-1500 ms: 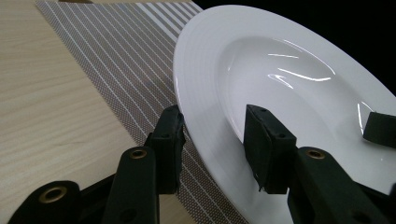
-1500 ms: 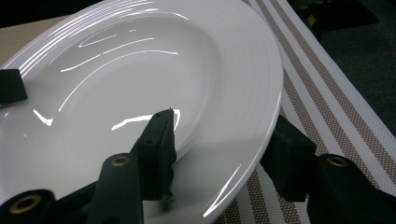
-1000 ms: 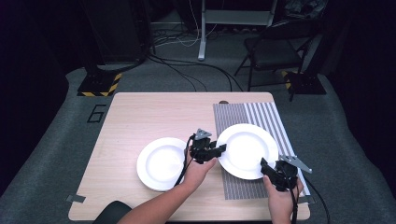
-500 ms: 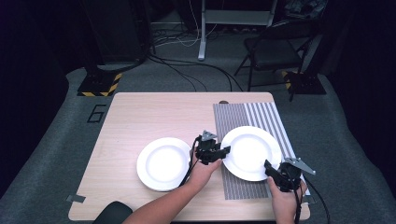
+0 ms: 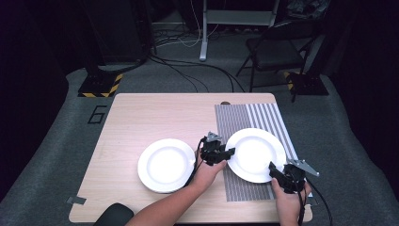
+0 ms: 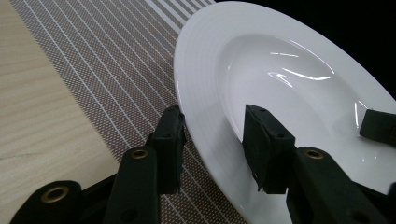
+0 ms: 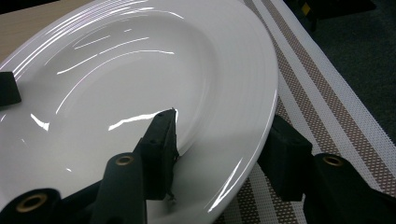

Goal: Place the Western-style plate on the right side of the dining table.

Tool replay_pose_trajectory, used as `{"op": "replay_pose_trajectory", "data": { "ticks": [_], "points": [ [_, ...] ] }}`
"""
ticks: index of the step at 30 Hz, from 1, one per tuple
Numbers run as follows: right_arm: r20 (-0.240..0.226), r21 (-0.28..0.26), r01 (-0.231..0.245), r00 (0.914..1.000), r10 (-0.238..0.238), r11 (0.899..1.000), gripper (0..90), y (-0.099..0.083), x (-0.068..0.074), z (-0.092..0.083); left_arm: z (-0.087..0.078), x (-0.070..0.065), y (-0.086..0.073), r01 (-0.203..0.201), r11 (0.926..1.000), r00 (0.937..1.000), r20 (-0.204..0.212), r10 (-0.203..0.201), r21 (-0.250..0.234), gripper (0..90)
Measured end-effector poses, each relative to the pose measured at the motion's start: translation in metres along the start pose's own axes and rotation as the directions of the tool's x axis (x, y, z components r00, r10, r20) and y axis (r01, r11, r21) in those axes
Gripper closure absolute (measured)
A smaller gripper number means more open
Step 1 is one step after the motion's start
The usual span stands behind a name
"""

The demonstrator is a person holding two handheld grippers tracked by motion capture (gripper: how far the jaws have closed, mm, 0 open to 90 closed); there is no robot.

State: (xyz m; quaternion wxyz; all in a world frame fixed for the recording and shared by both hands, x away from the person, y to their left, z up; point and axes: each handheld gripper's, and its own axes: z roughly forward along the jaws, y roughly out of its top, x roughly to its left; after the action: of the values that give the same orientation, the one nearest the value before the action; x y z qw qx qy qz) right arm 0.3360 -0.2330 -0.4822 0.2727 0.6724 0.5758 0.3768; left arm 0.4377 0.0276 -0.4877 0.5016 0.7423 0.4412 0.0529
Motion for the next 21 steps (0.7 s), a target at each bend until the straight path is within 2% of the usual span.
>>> {"op": "replay_pose_trajectory", "data": {
  "ticks": [6, 11, 17, 21],
  "points": [
    [0.013, 0.005, 0.011, 0.9999, -0.011, 1.000, 49.1, 0.001, -0.003, 0.006, 0.006, 0.001, 0.001, -0.005, 1.0000, 1.0000, 0.001, 0.005, 0.002, 59.5],
    [0.018, 0.010, 0.004, 0.9998, -0.004, 1.000, 49.0, 0.001, -0.005, 0.011, 0.011, 0.003, 0.004, 0.002, 1.0000, 1.0000, -0.006, -0.002, -0.003, 60.2],
    [0.025, 0.024, 0.002, 0.9997, -0.003, 1.000, 49.0, 0.004, -0.004, 0.021, 0.018, 0.009, 0.006, 0.021, 0.9997, 0.9997, -0.016, -0.021, 0.015, 60.4],
    [0.026, 0.027, 0.009, 0.9996, -0.010, 1.000, 49.0, 0.006, -0.005, 0.026, 0.020, 0.011, 0.008, 0.018, 0.9997, 0.9997, -0.019, -0.018, 0.016, 60.4]
  ]
}}
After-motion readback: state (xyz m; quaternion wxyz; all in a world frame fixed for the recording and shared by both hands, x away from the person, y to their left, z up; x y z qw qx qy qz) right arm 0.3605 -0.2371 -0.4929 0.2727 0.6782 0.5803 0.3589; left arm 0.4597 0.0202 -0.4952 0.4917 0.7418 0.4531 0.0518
